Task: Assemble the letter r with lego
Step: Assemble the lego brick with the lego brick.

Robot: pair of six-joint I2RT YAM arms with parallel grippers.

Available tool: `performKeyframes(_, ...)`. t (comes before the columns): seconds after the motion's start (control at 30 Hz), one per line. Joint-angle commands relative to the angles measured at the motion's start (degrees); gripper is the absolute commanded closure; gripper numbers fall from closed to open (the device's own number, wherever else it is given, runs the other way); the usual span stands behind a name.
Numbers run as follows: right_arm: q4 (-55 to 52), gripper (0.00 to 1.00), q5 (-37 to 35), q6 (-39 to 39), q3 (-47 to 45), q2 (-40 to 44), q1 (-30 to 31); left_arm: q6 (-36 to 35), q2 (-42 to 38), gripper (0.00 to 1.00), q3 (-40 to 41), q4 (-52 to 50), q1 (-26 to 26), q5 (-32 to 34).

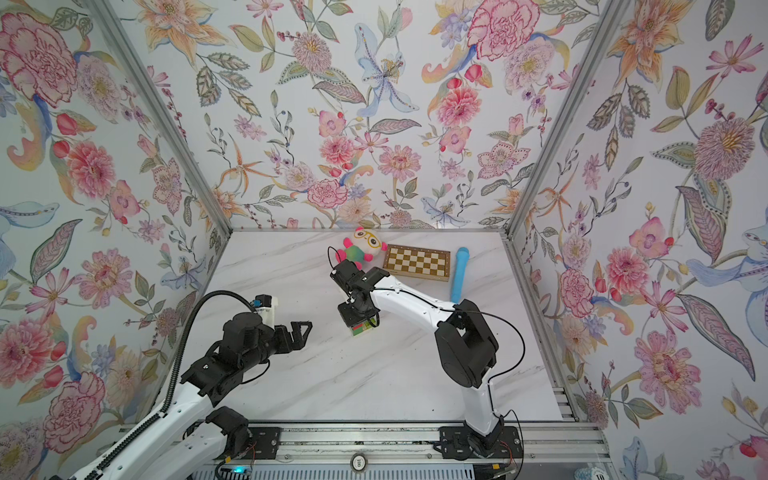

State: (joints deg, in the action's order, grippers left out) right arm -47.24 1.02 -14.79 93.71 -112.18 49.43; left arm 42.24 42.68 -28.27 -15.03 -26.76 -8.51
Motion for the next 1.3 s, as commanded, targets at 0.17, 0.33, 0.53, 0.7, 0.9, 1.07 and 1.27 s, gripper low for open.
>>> performKeyframes(0.17, 0.66, 0.79, -4.33, -3.64, -3.95, 0.34, 0.68, -1.55, -1.20, 0.01, -2.67, -1.58, -0.17, 1.74)
performKeyframes(0.33, 0.75, 0.79, -4.89, -4.53, -4.33, -0.30, 1.09, -2.23, -0.81, 0.01, -3.50, -1.92, -0.21, 1.40)
performKeyframes(0.53, -0.46, 0.79, -5.63, -7.14, -3.99, -0.91, 1.59, -2.45, -0.47, 0.01, -4.24, -2.64, -0.19, 1.26)
performKeyframes(0.7, -1.49, 0.79, -6.55, -8.46, -3.93, -1.11, 2.07, -2.85, -0.40, 0.01, -4.64, -2.29, -0.14, 1.13)
performKeyframes(0.9, -1.82, 0.78, -8.04, -8.94, -4.65, -0.82, 3.15, -3.54, 0.38, 0.01, -5.54, -1.85, -0.13, 0.69)
performKeyframes(1.07, -1.85, 0.78, -8.39, -9.58, -5.11, -1.06, 3.63, -4.86, 0.73, 0.01, -6.57, -2.49, -0.11, 1.09)
performKeyframes(1.27, -1.78, 0.79, -9.08, -10.19, -6.12, -2.73, 4.44, -5.05, 0.13, 0.01, -6.70, -3.05, -0.05, 1.22)
